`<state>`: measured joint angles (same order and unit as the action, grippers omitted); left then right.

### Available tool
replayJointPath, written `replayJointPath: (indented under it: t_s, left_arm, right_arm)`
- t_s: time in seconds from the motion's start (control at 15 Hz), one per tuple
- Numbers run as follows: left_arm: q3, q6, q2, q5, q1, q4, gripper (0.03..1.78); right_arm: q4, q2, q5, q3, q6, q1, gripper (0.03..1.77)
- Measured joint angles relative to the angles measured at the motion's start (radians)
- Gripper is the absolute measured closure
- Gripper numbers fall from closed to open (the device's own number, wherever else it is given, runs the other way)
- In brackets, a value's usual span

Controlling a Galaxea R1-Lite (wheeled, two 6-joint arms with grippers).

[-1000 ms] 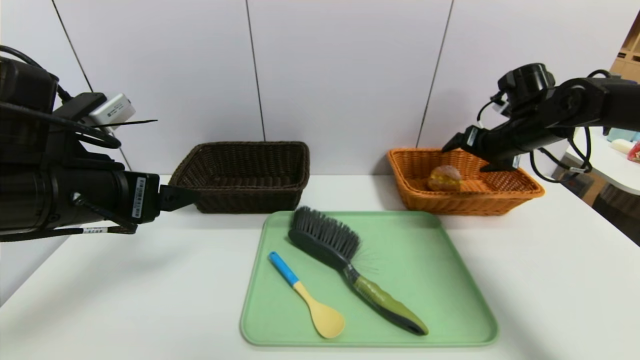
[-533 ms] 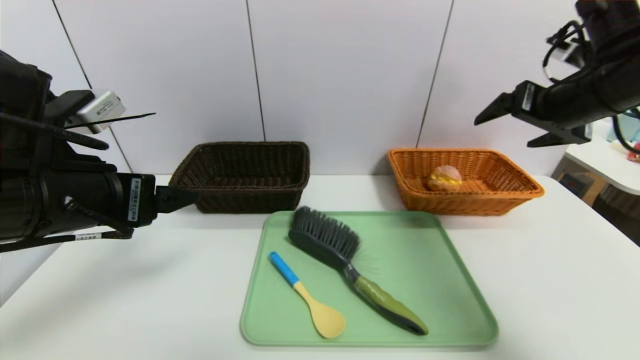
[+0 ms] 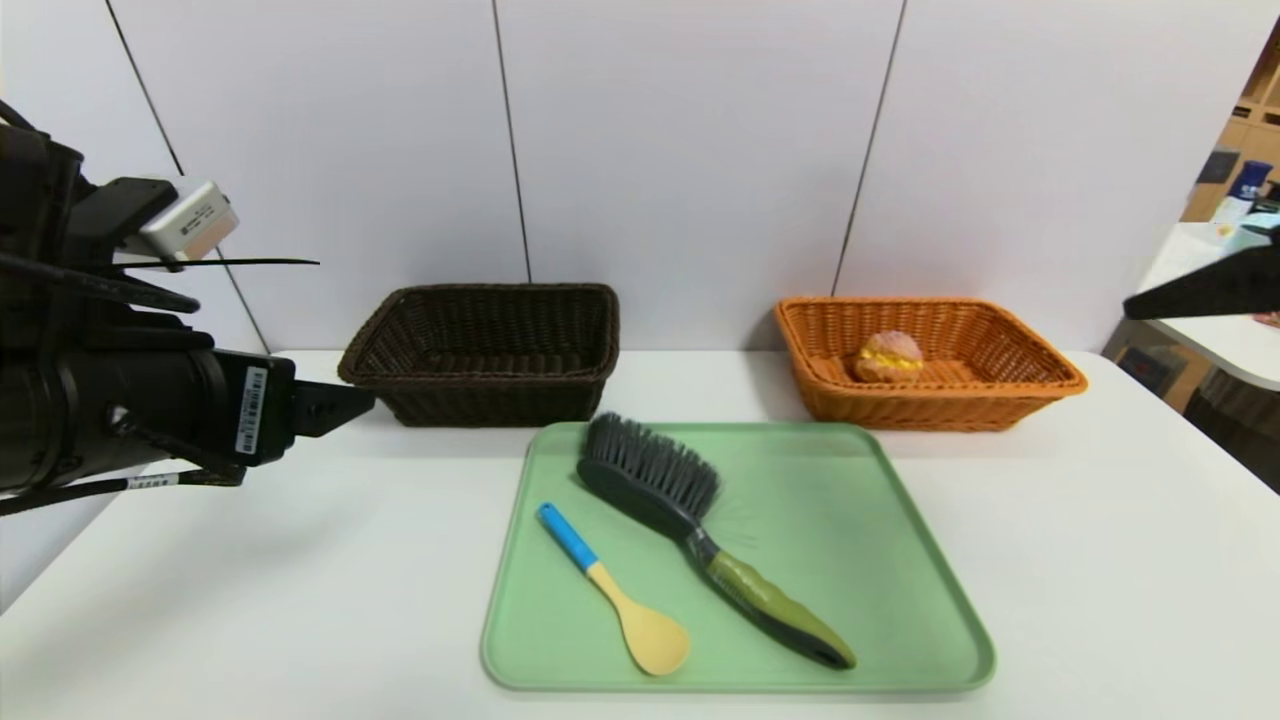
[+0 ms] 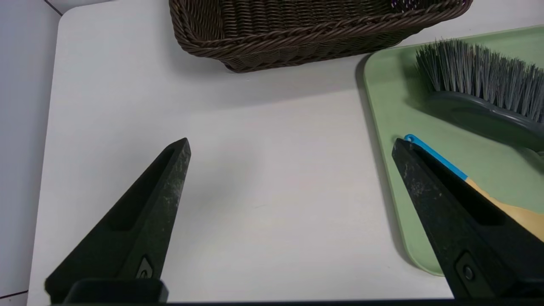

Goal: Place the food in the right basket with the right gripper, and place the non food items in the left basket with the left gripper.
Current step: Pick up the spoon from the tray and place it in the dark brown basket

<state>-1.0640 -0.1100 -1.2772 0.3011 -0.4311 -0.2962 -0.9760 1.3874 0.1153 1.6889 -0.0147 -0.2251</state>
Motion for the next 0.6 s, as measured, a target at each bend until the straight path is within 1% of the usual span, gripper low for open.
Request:
replayJointPath:
  t_s: [0.07, 0.2, 0.27, 0.33, 0.4, 0.6]
  left_arm:
    - [-0.001, 0.013, 0.006, 0.000, -0.001, 0.000, 0.12]
    - [-0.012, 0.060, 0.014, 0.007, -0.001, 0.002, 0.12]
    - [-0.016, 0.063, 0.016, 0.008, -0.002, 0.005, 0.12]
    - [-0.019, 0.060, 0.017, 0.007, -0.005, 0.008, 0.12]
    - [-0.017, 0.047, 0.019, 0.003, -0.010, 0.007, 0.12]
    - [-0.014, 0.018, 0.032, -0.019, -0.019, 0.001, 0.12]
  right_arm:
    - [-0.001, -0.043, 0.039, -0.042, -0.027, -0.029, 0.11]
    - [0.002, -0.103, 0.117, -0.095, -0.031, -0.074, 0.11]
    - [0.011, -0.122, 0.127, -0.109, -0.013, -0.083, 0.11]
    - [0.010, -0.137, 0.120, -0.128, 0.016, -0.086, 0.11]
    - [0.010, -0.146, 0.119, -0.154, 0.029, -0.085, 0.11]
    - [0.014, -0.172, 0.122, -0.254, 0.022, -0.073, 0.11]
